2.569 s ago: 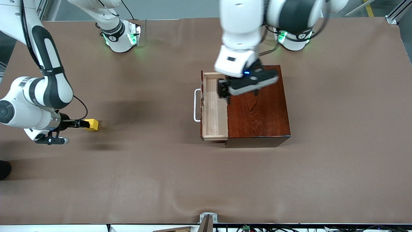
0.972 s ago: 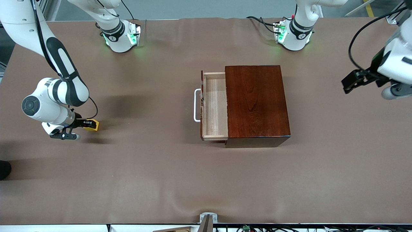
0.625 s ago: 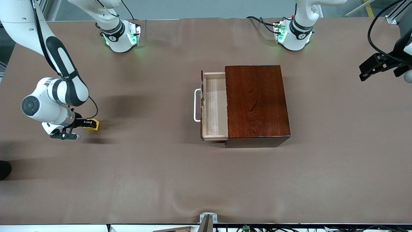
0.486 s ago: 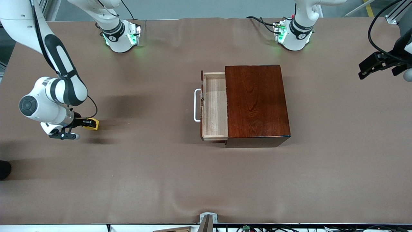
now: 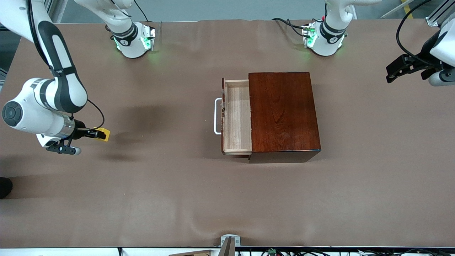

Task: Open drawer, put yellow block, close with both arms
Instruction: 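Lift the yellow cube with the right gripper while the left gripper withdraws, then carry the yellow cube with the right gripper over the open drawer, then lower the cube into the drawer and open the right gripper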

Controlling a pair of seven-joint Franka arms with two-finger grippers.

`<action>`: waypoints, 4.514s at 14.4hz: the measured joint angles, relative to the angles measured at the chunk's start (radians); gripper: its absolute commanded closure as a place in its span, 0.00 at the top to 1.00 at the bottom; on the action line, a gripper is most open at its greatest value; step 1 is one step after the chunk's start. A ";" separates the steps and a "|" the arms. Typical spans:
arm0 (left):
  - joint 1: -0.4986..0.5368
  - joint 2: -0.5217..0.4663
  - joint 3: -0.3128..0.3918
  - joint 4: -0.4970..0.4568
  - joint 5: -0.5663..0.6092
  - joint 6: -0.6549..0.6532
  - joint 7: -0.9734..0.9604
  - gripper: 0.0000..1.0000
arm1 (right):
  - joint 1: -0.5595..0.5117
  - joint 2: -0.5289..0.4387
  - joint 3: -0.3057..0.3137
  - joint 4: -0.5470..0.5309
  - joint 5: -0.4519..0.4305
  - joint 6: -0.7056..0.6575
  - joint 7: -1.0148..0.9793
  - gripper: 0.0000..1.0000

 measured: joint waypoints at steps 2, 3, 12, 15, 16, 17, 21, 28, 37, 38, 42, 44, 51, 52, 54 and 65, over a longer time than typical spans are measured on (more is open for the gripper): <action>0.003 -0.006 0.000 -0.005 0.000 0.005 0.000 1.00 | 0.020 -0.027 0.001 0.001 0.001 -0.019 0.025 0.00; 0.004 -0.006 0.000 -0.006 0.000 0.006 0.000 1.00 | 0.027 -0.041 0.002 0.002 0.005 -0.031 0.032 0.00; 0.005 -0.006 -0.001 -0.012 0.000 0.012 0.000 1.00 | 0.207 -0.134 0.025 0.089 0.016 -0.179 0.473 0.00; 0.005 -0.006 -0.002 -0.014 0.000 0.016 0.000 1.00 | 0.274 -0.149 0.026 0.134 0.016 -0.249 0.636 0.00; 0.005 -0.006 -0.002 -0.014 0.000 0.017 0.000 1.00 | 0.301 -0.151 0.027 0.154 0.016 -0.269 0.700 0.00; 0.005 -0.006 -0.003 -0.015 0.000 0.018 0.000 1.00 | 0.331 -0.151 0.027 0.169 0.016 -0.280 0.764 0.00; 0.007 -0.006 -0.003 -0.017 0.000 0.020 0.000 1.00 | 0.462 -0.150 0.029 0.184 0.016 -0.281 1.036 0.00; 0.009 -0.006 -0.003 -0.021 0.000 0.024 0.000 1.00 | 0.620 -0.138 0.028 0.247 0.016 -0.279 1.386 0.00; 0.009 -0.005 -0.003 -0.038 0.000 0.066 0.000 1.00 | 0.779 0.000 0.027 0.332 0.015 -0.188 1.737 0.00; 0.009 -0.004 -0.003 -0.040 0.000 0.070 0.000 1.00 | 0.793 0.023 0.027 0.356 0.015 -0.188 1.775 0.00; 0.009 -0.001 -0.003 -0.042 0.000 0.075 0.000 1.00 | 0.844 0.114 0.027 0.450 0.014 -0.183 1.897 0.00; 0.009 -0.002 -0.004 -0.042 0.000 0.075 0.000 1.00 | 0.856 0.145 0.027 0.484 0.014 -0.177 1.942 0.00; 0.007 -0.002 -0.012 -0.043 0.000 0.075 0.000 1.00 | 0.896 0.193 0.027 0.505 0.014 -0.121 2.042 0.00; 0.007 -0.002 -0.012 -0.044 0.000 0.075 0.000 1.00 | 0.901 0.202 0.026 0.505 0.014 -0.112 2.051 0.00; 0.007 -0.001 -0.012 -0.048 0.000 0.075 0.000 1.00 | 0.907 0.220 0.026 0.506 0.014 -0.096 2.083 0.00; 0.007 -0.001 -0.012 -0.053 0.000 0.077 0.000 1.00 | 0.909 0.284 0.025 0.507 0.014 -0.086 2.125 0.65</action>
